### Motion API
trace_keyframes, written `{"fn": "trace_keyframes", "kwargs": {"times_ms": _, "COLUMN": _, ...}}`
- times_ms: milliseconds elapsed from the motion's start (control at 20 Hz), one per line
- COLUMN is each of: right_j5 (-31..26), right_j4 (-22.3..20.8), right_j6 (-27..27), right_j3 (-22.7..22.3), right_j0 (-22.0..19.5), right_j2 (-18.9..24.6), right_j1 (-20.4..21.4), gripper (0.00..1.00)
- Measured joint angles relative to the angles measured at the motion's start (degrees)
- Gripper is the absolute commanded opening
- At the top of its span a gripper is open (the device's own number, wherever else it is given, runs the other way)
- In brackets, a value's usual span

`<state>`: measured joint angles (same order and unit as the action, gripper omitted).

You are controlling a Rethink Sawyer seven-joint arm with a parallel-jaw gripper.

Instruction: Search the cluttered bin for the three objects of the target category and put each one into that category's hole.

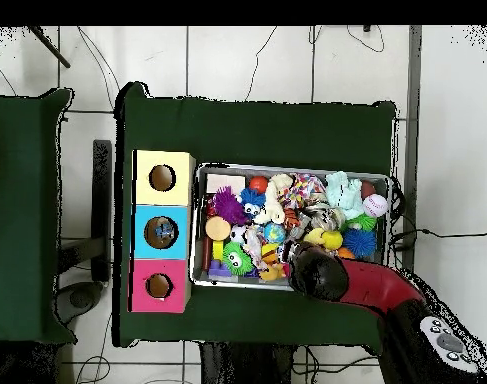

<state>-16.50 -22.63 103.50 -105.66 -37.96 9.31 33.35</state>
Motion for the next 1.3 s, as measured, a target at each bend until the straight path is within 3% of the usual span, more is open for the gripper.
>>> {"fn": "trace_keyframes", "kwargs": {"times_ms": 800, "right_j5": 3.75, "right_j4": 0.01, "right_j6": 0.00, "right_j3": -2.00, "right_j0": 1.40, "right_j2": -0.67, "right_j1": -0.01, "gripper": 1.00}}
{"fn": "trace_keyframes", "kwargs": {"times_ms": 850, "right_j5": 3.86, "right_j4": 0.01, "right_j6": 0.00, "right_j3": -2.05, "right_j0": 1.38, "right_j2": -0.67, "right_j1": -0.01, "gripper": 0.00}}
{"fn": "trace_keyframes", "kwargs": {"times_ms": 1300, "right_j5": 4.29, "right_j4": 0.02, "right_j6": 0.00, "right_j3": -2.54, "right_j0": 1.37, "right_j2": -0.95, "right_j1": -0.29, "gripper": 0.00}}
